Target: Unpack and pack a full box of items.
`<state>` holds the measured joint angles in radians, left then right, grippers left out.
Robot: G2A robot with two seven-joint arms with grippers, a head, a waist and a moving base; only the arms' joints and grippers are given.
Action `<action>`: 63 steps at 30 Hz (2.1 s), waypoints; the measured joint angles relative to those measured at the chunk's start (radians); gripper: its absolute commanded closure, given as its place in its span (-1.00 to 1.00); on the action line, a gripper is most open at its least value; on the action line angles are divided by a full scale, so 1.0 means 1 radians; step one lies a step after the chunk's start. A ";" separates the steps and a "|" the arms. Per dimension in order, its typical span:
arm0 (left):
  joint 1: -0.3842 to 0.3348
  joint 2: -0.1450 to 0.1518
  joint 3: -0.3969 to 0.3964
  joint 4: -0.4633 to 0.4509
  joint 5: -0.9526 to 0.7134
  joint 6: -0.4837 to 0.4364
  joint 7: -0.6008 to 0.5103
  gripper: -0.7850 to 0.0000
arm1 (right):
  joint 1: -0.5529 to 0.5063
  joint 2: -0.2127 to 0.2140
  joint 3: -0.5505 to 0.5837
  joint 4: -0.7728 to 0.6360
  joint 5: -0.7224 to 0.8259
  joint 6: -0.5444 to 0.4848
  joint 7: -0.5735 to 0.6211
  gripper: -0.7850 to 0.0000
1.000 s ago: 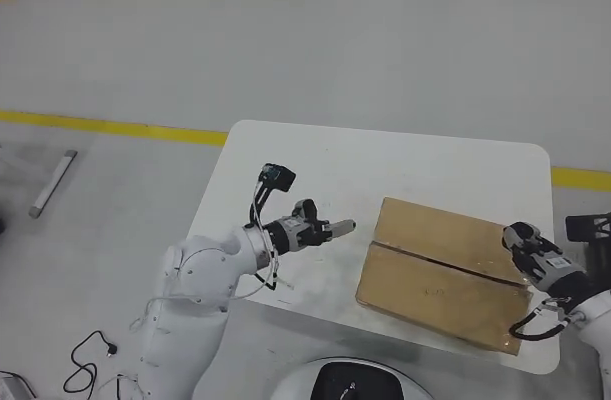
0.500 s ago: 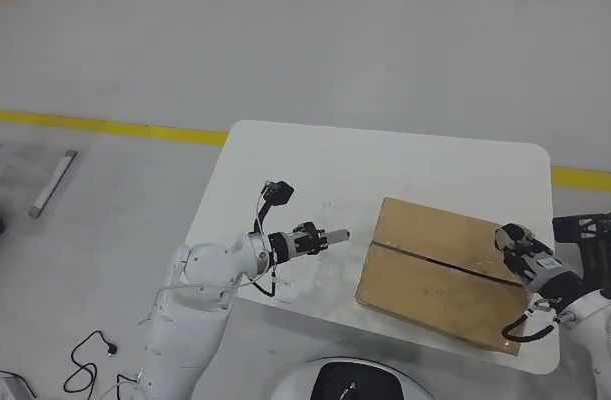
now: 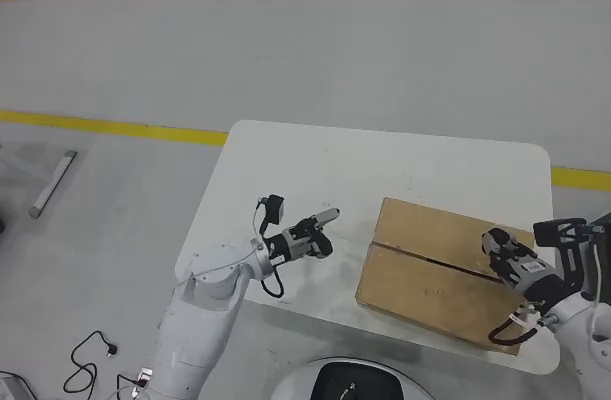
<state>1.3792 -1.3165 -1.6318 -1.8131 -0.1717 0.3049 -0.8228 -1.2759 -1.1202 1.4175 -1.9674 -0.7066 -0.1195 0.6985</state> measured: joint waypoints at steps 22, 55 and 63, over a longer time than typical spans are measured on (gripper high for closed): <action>-0.178 -0.011 0.048 0.481 -0.424 0.143 0.146 -0.58 | 0.004 0.002 -0.022 -0.002 -0.006 0.002 -0.005 1.00; -0.145 0.038 0.153 0.155 -0.070 -0.053 0.167 1.00 | 0.003 0.009 -0.024 0.040 -0.015 -0.017 -0.012 1.00; -0.128 0.047 0.188 0.000 0.021 -0.093 0.156 0.33 | -0.004 0.005 -0.071 0.097 -0.010 -0.082 -0.078 1.00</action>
<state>1.2513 -1.2693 -1.4436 -1.8128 -0.1504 0.2118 -0.6670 -1.2795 -1.1153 1.3465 -1.8708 -0.7166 -0.2018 0.6205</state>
